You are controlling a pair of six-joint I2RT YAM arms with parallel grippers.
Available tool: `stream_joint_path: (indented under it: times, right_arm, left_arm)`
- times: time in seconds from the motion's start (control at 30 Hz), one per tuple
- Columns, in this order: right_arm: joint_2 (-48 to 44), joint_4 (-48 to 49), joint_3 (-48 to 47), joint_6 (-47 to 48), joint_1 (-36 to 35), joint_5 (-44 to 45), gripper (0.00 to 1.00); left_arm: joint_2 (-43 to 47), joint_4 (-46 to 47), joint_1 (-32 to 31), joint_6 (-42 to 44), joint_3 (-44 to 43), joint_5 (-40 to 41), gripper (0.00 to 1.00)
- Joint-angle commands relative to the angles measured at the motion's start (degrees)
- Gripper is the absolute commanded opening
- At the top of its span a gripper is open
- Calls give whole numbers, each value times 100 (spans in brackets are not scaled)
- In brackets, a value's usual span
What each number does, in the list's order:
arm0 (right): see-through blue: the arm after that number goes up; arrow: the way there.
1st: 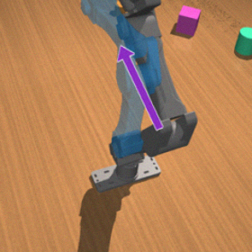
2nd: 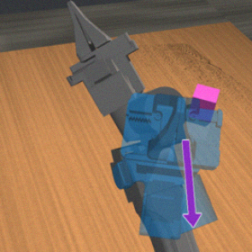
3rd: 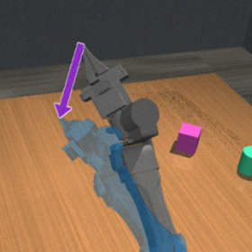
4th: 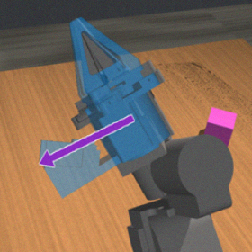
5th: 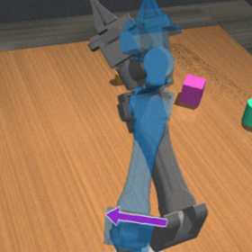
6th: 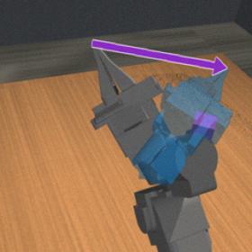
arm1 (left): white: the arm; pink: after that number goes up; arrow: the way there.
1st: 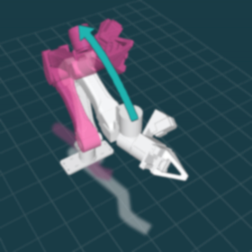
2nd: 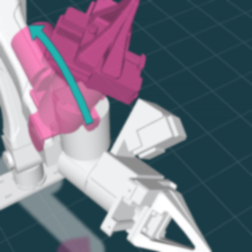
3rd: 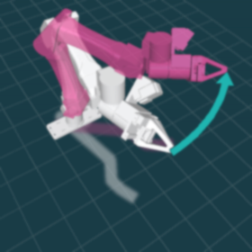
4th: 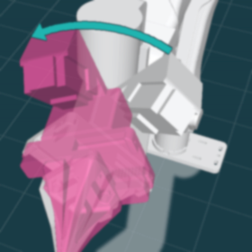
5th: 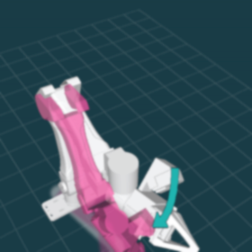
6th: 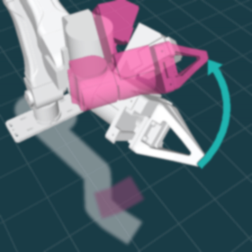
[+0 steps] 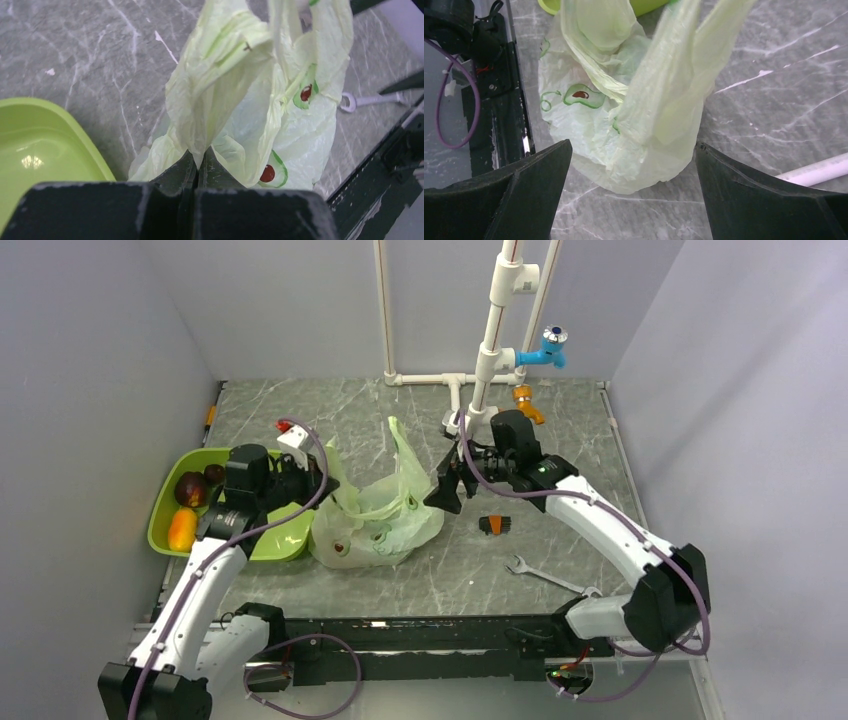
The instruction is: Place the fake fruits into the plastic bag and tie a complex knot
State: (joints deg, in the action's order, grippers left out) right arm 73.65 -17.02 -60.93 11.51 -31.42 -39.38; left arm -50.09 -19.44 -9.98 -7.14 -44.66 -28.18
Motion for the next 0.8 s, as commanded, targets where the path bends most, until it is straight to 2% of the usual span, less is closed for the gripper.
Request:
stream_joint_path:
  times: [0.0, 0.27, 0.57, 0.67, 0.77]
  right_arm:
    - [416, 204, -262, 34, 257, -605, 97]
    - [945, 365, -572, 123, 409, -1245, 100]
    - [1507, 793, -838, -110, 389, -1653, 99]
    - [1654, 1011, -800, -251, 344, -1691, 93]
    - [1795, 1179, -719, -410, 227, -1739, 79]
  left_arm:
    - [-108, 359, 22, 1046, 3, -899, 0]
    - [-264, 273, 23, 2297, -33, -2129, 0]
    - [-326, -132, 25, 3138, -182, -2540, 0]
    - [-318, -408, 23, 3618, -234, -2801, 0]
    - [-385, -829, 14, 4336, -372, -3152, 0]
